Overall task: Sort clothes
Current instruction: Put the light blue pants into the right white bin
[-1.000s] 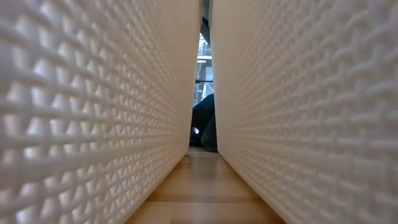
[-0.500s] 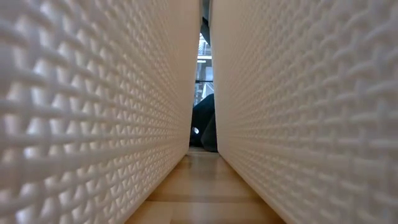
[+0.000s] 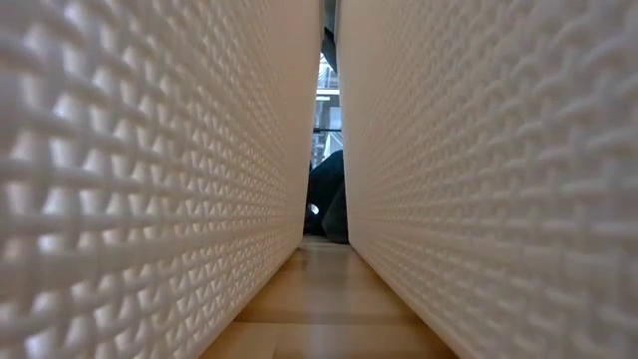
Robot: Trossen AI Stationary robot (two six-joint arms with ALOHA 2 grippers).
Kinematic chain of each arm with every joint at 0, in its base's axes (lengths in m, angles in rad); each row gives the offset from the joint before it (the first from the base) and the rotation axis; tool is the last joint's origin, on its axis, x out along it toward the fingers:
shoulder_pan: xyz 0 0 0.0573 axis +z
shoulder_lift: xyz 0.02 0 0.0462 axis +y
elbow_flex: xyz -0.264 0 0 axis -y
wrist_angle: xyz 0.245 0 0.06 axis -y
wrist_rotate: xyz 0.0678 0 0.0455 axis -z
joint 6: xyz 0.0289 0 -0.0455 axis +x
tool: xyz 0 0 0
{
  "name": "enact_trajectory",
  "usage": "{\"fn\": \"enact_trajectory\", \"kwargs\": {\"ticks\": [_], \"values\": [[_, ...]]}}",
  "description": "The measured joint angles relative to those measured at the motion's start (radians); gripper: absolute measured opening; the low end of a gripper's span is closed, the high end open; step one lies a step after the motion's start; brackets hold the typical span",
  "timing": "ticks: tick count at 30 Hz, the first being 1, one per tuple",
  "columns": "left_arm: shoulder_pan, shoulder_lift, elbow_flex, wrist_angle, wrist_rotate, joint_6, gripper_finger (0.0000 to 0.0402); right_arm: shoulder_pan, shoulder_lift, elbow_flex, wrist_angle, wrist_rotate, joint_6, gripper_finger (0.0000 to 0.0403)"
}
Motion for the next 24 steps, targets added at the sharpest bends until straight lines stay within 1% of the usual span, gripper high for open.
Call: {"fn": "enact_trajectory", "kwargs": {"ticks": [7, 12, 16, 21, 24], "values": [[0.000, 0.000, 0.000, 0.000, 0.000, 0.000, 0.0000, -0.042, 0.001, -0.097, 0.036, -0.074, 0.000, 0.0266], [0.000, 0.000, 0.000, -0.001, 0.000, 0.000, 0.0000, -0.057, 0.000, -0.177, 0.103, -0.130, 0.002, 0.0266], [0.000, 0.000, 0.000, -0.001, -0.001, 0.000, 0.0000, -0.057, 0.000, -0.248, 0.140, -0.151, -0.015, 0.0266], [0.000, 0.000, 0.000, -0.001, -0.002, 0.001, 0.0000, -0.058, -0.005, -0.311, 0.184, -0.151, -0.038, 0.0265], [0.000, 0.000, 0.000, -0.001, -0.002, 0.001, 0.0000, -0.054, -0.005, -0.318, 0.226, -0.146, -0.072, 0.0249]]}}
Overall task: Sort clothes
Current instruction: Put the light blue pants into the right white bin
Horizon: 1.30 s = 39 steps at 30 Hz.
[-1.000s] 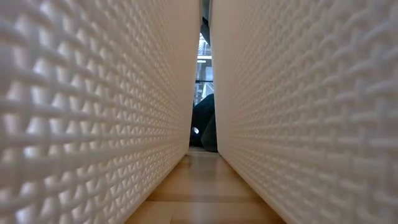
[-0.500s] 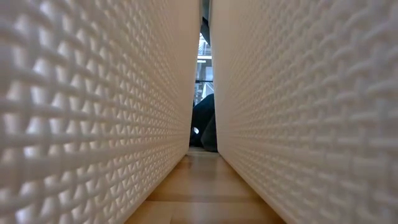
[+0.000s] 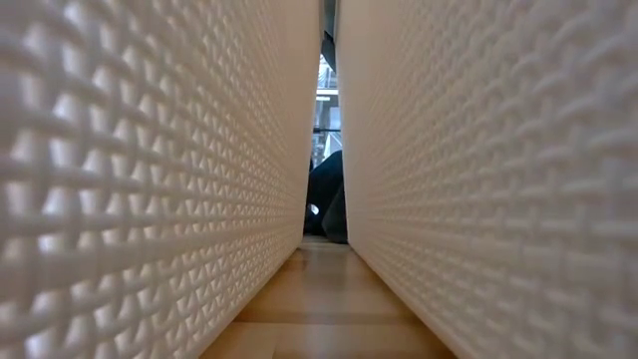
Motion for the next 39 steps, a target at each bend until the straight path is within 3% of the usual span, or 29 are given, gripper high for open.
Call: {"fn": "enact_trajectory", "kwargs": {"ticks": [3, 10, 12, 22, 30, 39], "values": [[0.000, 0.000, 0.000, 0.000, -0.001, 0.000, 0.0000, 0.000, 0.003, -0.001, 0.050, 0.014, -0.006, 0.0204], [0.000, 0.000, 0.000, 0.000, -0.010, 0.000, 0.0000, -0.001, 0.023, -0.002, 0.057, 0.041, -0.034, 0.0035], [0.000, 0.000, 0.000, 0.000, -0.012, 0.000, 0.0000, -0.001, 0.023, -0.002, 0.058, 0.047, -0.054, 0.0012], [0.000, 0.000, 0.000, 0.001, -0.014, -0.002, 0.0000, 0.026, -0.007, 0.041, 0.061, 0.138, -0.087, 0.0002], [0.000, 0.000, 0.000, 0.003, -0.014, -0.004, 0.0000, 0.099, -0.151, 0.114, 0.077, 0.246, -0.153, 0.0001], [0.000, 0.000, 0.000, 0.003, -0.014, -0.004, 0.0000, 0.342, -0.363, 0.129, 0.116, 0.251, -0.283, 0.0000]]}}
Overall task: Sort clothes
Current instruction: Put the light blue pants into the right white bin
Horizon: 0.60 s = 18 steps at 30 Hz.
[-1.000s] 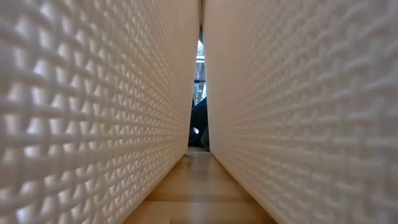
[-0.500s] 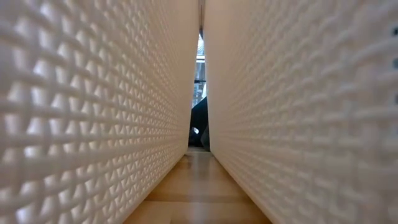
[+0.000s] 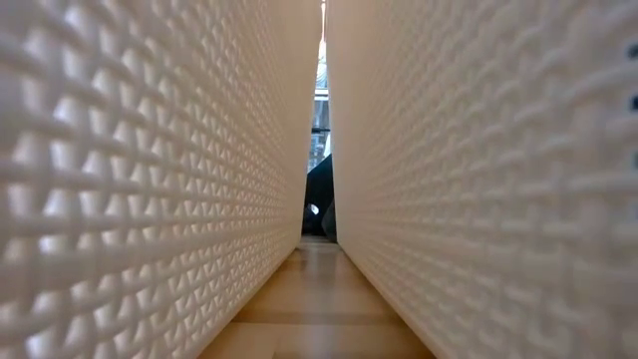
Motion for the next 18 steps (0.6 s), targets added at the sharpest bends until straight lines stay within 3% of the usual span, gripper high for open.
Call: {"fn": "enact_trajectory", "kwargs": {"ticks": [4, 9, 12, 18], "values": [[0.000, 0.000, 0.000, -0.001, 0.000, 0.000, 0.0000, 0.168, -0.050, 0.000, 0.000, -0.034, 0.070, 0.0000], [0.000, 0.000, 0.000, -0.006, 0.000, 0.000, 0.0000, 0.334, -0.054, 0.000, -0.004, -0.122, 0.272, 0.0000], [0.000, 0.000, 0.000, -0.006, 0.000, 0.000, 0.0000, 0.384, -0.021, 0.000, -0.030, -0.172, 0.388, 0.0000], [0.000, 0.000, 0.000, -0.006, -0.003, 0.000, 0.0000, 0.412, 0.104, 0.000, -0.091, -0.385, 0.536, 0.0000]]}}
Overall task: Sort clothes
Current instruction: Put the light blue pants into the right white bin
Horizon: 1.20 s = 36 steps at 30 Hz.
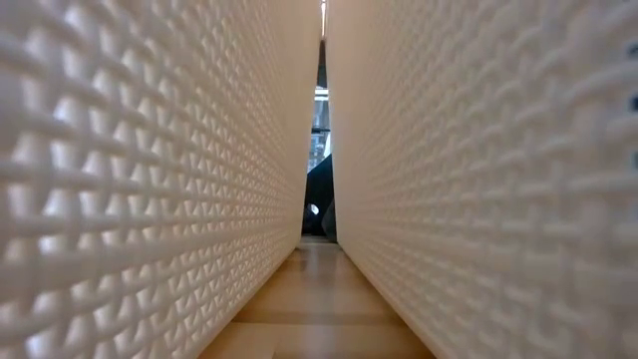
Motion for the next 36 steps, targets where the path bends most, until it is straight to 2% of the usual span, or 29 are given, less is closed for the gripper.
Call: {"fn": "enact_trajectory", "kwargs": {"ticks": [7, 12, 22, 29, 36], "values": [[0.000, 0.000, 0.000, 0.000, 0.000, 0.000, 0.0000, -0.002, 0.145, 0.000, -0.007, -0.053, -0.045, 0.0000], [0.000, 0.000, 0.000, 0.000, 0.000, 0.000, 0.0000, 0.001, 0.235, 0.000, -0.102, -0.064, -0.084, 0.0000], [0.000, 0.000, 0.000, 0.000, 0.003, -0.026, 0.0000, -0.020, 0.428, 0.000, -0.078, -0.216, -0.182, 0.0003], [0.000, 0.000, 0.000, 0.000, 0.004, -0.027, 0.0000, -0.019, 0.451, 0.000, -0.043, -0.206, -0.069, 0.0054], [0.000, 0.000, 0.000, 0.000, 0.010, -0.045, 0.0000, -0.018, 0.376, 0.000, -0.040, -0.157, 0.063, 0.0114]]}}
